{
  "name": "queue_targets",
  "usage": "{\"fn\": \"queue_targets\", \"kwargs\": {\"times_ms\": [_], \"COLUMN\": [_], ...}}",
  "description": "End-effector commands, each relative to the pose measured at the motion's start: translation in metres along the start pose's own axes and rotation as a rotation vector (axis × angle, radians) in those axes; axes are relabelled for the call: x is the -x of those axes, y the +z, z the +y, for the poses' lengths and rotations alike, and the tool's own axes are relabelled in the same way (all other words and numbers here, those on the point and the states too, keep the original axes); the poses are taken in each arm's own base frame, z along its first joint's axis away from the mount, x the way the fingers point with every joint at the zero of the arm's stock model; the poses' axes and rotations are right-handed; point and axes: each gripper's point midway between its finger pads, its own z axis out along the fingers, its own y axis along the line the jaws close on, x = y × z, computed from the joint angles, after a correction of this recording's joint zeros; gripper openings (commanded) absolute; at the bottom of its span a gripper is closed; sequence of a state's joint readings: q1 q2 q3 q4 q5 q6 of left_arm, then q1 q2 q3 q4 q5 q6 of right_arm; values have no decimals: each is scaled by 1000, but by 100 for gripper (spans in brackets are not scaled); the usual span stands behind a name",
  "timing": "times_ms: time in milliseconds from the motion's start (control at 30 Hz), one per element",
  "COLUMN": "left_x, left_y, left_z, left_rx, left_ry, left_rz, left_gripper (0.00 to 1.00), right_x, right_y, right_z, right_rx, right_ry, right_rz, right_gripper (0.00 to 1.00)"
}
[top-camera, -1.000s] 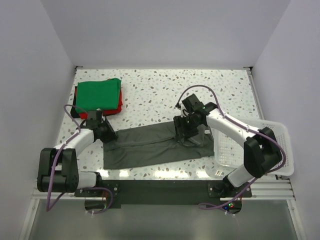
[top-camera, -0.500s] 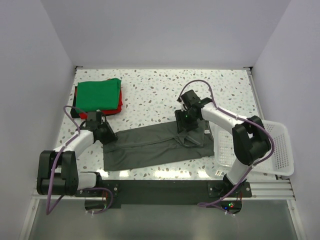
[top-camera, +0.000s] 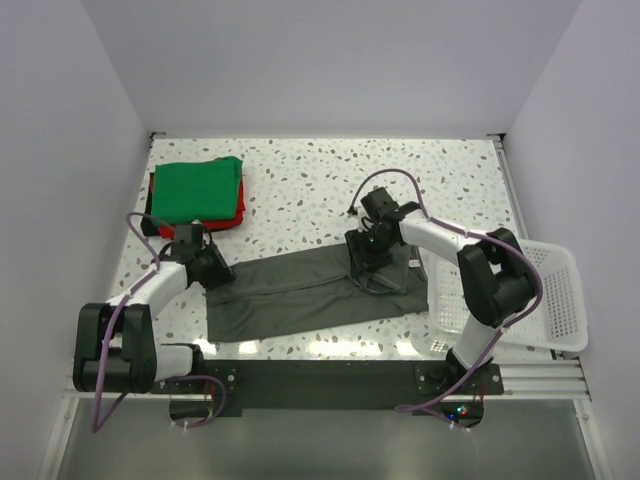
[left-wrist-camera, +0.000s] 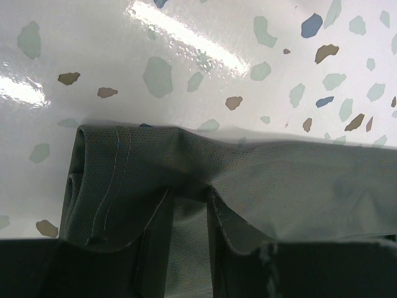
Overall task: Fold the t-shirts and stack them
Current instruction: Fold the tshirt
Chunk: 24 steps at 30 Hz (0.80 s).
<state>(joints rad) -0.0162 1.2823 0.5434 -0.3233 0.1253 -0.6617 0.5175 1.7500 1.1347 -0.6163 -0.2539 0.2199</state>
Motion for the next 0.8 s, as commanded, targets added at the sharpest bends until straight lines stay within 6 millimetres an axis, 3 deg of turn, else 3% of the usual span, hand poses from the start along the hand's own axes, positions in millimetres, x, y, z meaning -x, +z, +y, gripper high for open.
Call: {"fn": "queue_targets", "kwargs": {"times_ms": [0, 200, 467, 667, 767], "left_x": [-29, -29, -31, -31, -28], "left_y": [2, 4, 5, 5, 4], "left_z": [28, 28, 30, 29, 26], "left_rx": [97, 101, 102, 99, 88], "left_ry": [11, 13, 17, 18, 24], "left_rz": [88, 87, 94, 96, 84], "left_gripper": [33, 33, 33, 33, 32], "right_x": [-8, -27, -61, -52, -33], "right_y": [-6, -21, -18, -28, -36], "right_z": [8, 23, 61, 56, 50], "right_rx": [54, 129, 404, 338, 254], "right_ry": [-37, -13, 36, 20, 28], "right_rz": [32, 93, 307, 274, 196], "right_gripper": [54, 54, 54, 54, 54]}}
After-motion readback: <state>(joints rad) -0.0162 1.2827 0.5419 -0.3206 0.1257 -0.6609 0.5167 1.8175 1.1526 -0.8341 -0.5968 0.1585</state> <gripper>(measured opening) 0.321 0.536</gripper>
